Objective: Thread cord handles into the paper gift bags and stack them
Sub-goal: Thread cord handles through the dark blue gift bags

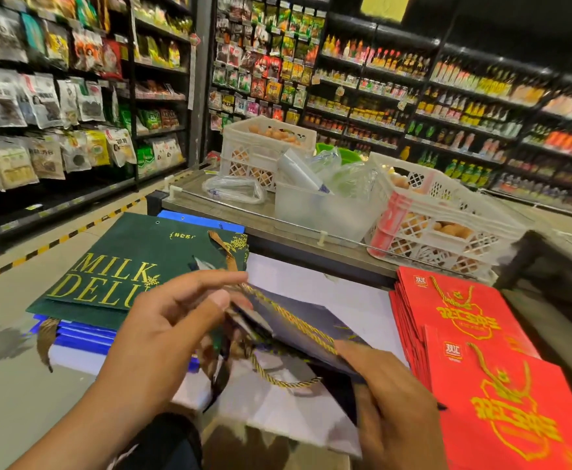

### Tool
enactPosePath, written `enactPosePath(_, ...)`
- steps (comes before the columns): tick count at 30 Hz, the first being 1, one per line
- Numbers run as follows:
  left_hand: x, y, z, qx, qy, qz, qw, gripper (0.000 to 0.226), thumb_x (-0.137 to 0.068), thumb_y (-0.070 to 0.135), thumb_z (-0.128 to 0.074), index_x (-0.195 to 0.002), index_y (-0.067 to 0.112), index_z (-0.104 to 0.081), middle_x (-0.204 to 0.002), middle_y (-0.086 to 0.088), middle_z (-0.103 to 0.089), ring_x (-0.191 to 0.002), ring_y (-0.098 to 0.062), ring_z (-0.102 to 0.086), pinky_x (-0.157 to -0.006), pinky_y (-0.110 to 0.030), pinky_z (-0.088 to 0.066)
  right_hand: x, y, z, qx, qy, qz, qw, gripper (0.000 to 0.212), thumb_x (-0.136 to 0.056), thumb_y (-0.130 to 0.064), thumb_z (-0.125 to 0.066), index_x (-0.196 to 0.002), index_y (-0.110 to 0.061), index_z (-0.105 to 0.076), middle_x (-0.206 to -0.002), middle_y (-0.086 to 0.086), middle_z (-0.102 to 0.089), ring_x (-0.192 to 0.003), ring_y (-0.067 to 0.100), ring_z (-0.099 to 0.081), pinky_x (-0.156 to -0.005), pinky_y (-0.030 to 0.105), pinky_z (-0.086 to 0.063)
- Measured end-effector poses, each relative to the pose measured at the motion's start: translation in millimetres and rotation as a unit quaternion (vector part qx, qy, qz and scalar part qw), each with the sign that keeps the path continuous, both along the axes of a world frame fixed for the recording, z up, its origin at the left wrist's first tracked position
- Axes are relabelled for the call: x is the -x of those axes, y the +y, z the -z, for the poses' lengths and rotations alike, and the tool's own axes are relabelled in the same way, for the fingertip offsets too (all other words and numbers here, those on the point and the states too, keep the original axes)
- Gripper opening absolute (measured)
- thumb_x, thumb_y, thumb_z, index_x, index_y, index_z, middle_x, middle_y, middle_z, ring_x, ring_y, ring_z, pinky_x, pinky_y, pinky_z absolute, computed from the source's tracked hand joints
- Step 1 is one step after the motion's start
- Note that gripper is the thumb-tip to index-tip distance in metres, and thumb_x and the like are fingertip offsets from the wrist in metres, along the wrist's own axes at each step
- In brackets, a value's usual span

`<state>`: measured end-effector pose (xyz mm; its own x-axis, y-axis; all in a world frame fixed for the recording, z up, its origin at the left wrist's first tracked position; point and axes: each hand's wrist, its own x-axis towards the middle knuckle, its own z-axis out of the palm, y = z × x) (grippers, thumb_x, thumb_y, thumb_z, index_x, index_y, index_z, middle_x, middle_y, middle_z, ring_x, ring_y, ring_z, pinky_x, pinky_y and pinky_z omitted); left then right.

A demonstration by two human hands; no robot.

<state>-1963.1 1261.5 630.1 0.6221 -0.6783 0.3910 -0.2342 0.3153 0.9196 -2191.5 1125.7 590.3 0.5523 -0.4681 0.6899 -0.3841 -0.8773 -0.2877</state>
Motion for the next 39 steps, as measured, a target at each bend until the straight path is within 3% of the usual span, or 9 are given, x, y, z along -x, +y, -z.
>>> enactPosePath(7,-32,15,-15,0.04,-0.133,-0.089,0.986,0.038,-0.087,0.022,-0.064,-0.122,0.037,-0.068,-0.127,0.006,-0.069,-0.114,-0.017,-0.067,-0.077,-0.044,-0.06,7,-11,-78,-0.099,-0.102,-0.083,0.986,0.049,-0.092,0.004,-0.07,-0.096,-0.044,-0.075,-0.09,-0.018,-0.076,-0.079,-0.005,-0.068,-0.068,0.012,-0.05)
enactPosePath(13,-53,12,-4,-0.041,-0.273,-0.182,0.944,0.056,-0.087,0.024,-0.078,-0.137,0.036,-0.055,-0.137,0.018,-0.053,-0.134,0.001,-0.046,-0.108,-0.017,-0.035,16,-33,-133,-0.233,-0.088,-0.164,0.955,0.03,-0.088,0.004,-0.067,-0.101,-0.019,-0.081,-0.097,0.001,-0.081,-0.087,0.01,-0.073,-0.079,0.024,-0.059)
enactPosePath(16,-61,12,-11,-0.06,-0.284,-0.149,0.945,0.046,-0.089,0.029,-0.078,-0.13,0.039,-0.059,-0.123,0.028,-0.062,-0.117,0.012,-0.054,-0.093,-0.001,-0.037,14,-51,-156,-0.306,-0.068,-0.18,0.932,0.022,-0.084,-0.003,-0.068,-0.103,-0.005,-0.079,-0.103,0.018,-0.079,-0.096,0.039,-0.075,-0.086,0.05,-0.059)
enactPosePath(18,-68,12,-18,-0.075,-0.299,-0.115,0.945,0.016,-0.093,0.039,-0.074,-0.106,0.036,-0.066,-0.102,0.019,-0.069,-0.095,0.0,-0.065,-0.081,-0.018,-0.051,7,-62,-168,-0.326,-0.067,-0.188,0.924,0.025,-0.084,0.003,-0.065,-0.1,-0.009,-0.081,-0.099,0.016,-0.079,-0.086,0.028,-0.076,-0.078,0.037,-0.061)
enactPosePath(21,-78,11,-19,-0.085,-0.31,-0.106,0.941,0.032,-0.09,0.052,-0.062,-0.086,0.02,-0.062,-0.076,0.001,-0.062,-0.07,-0.018,-0.058,-0.067,-0.038,-0.047,-13,-82,-179,-0.329,-0.088,-0.187,0.921,0.027,-0.084,0.003,-0.067,-0.103,-0.01,-0.081,-0.102,0.012,-0.08,-0.096,0.02,-0.074,-0.085,0.031,-0.058)
enactPosePath(26,-80,1,2,-0.053,-0.188,-0.101,0.976,0.04,-0.086,0.053,-0.061,-0.084,0.013,-0.059,-0.069,-0.005,-0.056,-0.068,-0.029,-0.054,-0.066,-0.047,-0.045,-49,-104,-176,-0.145,-0.117,-0.088,0.979,0.023,-0.094,-0.003,-0.069,-0.106,-0.02,-0.078,-0.105,0.003,-0.079,-0.098,0.017,-0.073,-0.091,0.036,-0.055)
enactPosePath(32,-92,-8,57,-0.074,0.021,-0.087,0.993,0.034,-0.09,0.046,-0.065,-0.09,0.012,-0.066,-0.084,-0.019,-0.07,-0.073,-0.034,-0.062,-0.072,-0.047,-0.047,-76,-59,-101,0.031,0.055,-0.137,0.989,0.039,-0.09,-0.003,-0.07,-0.124,-0.023,-0.065,-0.118,-0.008,-0.06,-0.104,0.004,-0.06,-0.088,0.018,-0.047)
enactPosePath(35,-93,-9,83,-0.121,0.104,-0.083,0.984,0.017,-0.104,0.018,-0.059,-0.093,0.008,-0.066,-0.081,-0.01,-0.075,-0.074,-0.026,-0.066,-0.072,-0.039,-0.045,-84,-34,-42,0.004,0.275,-0.202,0.94,0.048,-0.094,-0.021,-0.055,-0.139,-0.039,-0.049,-0.136,-0.017,-0.041,-0.113,0.006,-0.052,-0.093,0.024,-0.048)
enactPosePath(39,-100,-5,112,-0.222,0.121,-0.076,0.965,0.018,-0.105,0.026,-0.057,-0.094,0.013,-0.062,-0.09,-0.023,-0.07,-0.074,-0.029,-0.064,-0.063,-0.045,-0.049,-92,-12,25,-0.08,0.415,-0.2,0.884,0.049,-0.105,-0.032,-0.043,-0.15,-0.045,-0.031,-0.146,-0.021,-0.023,-0.124,0.016,-0.047,-0.105,0.029,-0.043)
